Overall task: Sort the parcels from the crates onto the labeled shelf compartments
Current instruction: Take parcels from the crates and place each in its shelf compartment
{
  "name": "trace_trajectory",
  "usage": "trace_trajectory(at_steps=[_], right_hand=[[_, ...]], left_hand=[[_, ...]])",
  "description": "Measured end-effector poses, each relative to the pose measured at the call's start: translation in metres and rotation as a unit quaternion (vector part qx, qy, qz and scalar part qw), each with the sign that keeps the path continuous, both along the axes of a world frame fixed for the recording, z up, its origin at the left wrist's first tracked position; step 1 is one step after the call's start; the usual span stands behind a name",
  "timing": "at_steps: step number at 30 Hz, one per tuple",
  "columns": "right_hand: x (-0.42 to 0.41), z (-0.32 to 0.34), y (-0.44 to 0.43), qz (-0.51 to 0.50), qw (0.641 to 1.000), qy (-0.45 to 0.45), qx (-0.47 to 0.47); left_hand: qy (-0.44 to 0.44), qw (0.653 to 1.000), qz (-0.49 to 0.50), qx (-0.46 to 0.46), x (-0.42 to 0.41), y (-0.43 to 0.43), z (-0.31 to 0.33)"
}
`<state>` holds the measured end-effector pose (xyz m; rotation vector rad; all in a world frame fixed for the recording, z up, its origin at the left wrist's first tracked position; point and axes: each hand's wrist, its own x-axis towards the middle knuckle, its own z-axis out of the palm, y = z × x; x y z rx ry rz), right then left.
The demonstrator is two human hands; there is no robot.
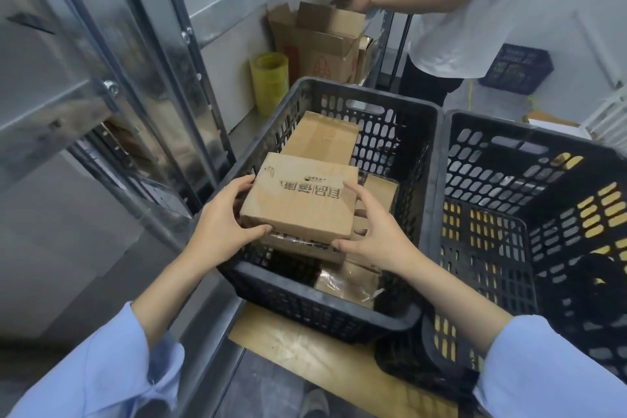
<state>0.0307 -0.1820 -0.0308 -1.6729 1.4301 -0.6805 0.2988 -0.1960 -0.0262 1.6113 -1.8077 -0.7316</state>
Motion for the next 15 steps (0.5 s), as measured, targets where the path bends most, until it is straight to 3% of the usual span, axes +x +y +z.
trace_trajectory(at_steps=[9, 15], right_hand=[[-0.021, 0.042, 0.011, -0.02, 0.993, -0.091, -0.07], [-0.023, 0.076, 0.033, 0.042, 0.989, -0.108, -0.091]], left_hand=[[0.081, 0.996, 0.042, -0.016, -0.029, 0.049, 0.04], [0.076, 0.987, 0.118, -0.072, -0.044, 0.108, 0.071]])
